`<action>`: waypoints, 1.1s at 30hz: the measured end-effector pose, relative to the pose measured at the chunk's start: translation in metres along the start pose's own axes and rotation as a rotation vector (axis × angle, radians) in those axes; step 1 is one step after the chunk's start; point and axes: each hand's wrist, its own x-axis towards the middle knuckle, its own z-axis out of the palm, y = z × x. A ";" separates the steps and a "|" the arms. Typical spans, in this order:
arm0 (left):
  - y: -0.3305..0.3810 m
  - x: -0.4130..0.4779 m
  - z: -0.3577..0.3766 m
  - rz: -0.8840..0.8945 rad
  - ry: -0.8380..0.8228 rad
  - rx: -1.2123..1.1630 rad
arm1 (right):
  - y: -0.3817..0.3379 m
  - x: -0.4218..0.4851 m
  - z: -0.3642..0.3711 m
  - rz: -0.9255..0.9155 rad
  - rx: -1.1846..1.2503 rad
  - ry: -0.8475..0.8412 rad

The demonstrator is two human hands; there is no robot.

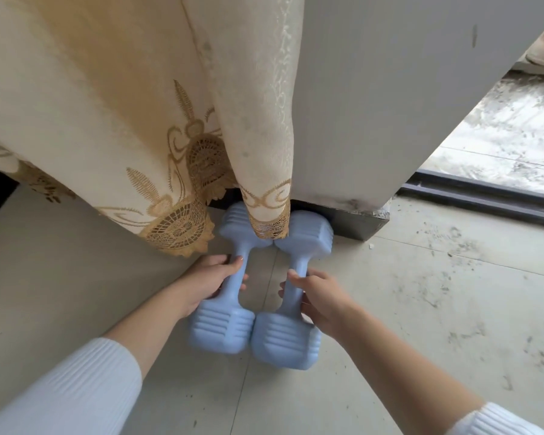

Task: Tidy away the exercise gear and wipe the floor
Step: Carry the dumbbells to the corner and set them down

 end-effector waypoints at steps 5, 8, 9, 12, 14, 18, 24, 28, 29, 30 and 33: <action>-0.003 -0.003 0.005 0.083 0.027 0.080 | 0.005 0.001 -0.008 -0.030 -0.032 -0.070; -0.005 -0.007 0.005 0.148 0.097 0.211 | 0.005 -0.003 -0.004 -0.044 -0.068 -0.032; -0.006 -0.007 0.005 0.155 0.119 0.245 | 0.005 -0.004 -0.002 -0.056 -0.108 0.000; -0.005 -0.009 0.009 0.147 0.171 0.340 | 0.006 -0.006 0.004 -0.121 -0.248 0.109; -0.007 -0.013 0.010 0.135 0.184 0.401 | 0.006 -0.008 0.004 -0.166 -0.313 0.157; -0.008 -0.031 0.008 0.090 0.194 0.488 | -0.001 -0.024 0.005 -0.224 -0.530 0.216; 0.020 -0.109 -0.006 0.028 0.226 0.402 | -0.039 -0.098 0.024 -0.218 -0.735 0.238; 0.059 -0.210 -0.025 0.016 0.311 0.313 | -0.078 -0.191 0.061 -0.218 -0.884 0.162; 0.072 -0.242 -0.029 0.008 0.349 0.291 | -0.088 -0.219 0.073 -0.227 -0.933 0.131; 0.084 -0.277 -0.033 -0.003 0.395 0.269 | -0.098 -0.248 0.085 -0.241 -0.985 0.097; 0.113 -0.386 -0.038 -0.050 0.547 0.189 | -0.127 -0.340 0.118 -0.295 -1.106 -0.001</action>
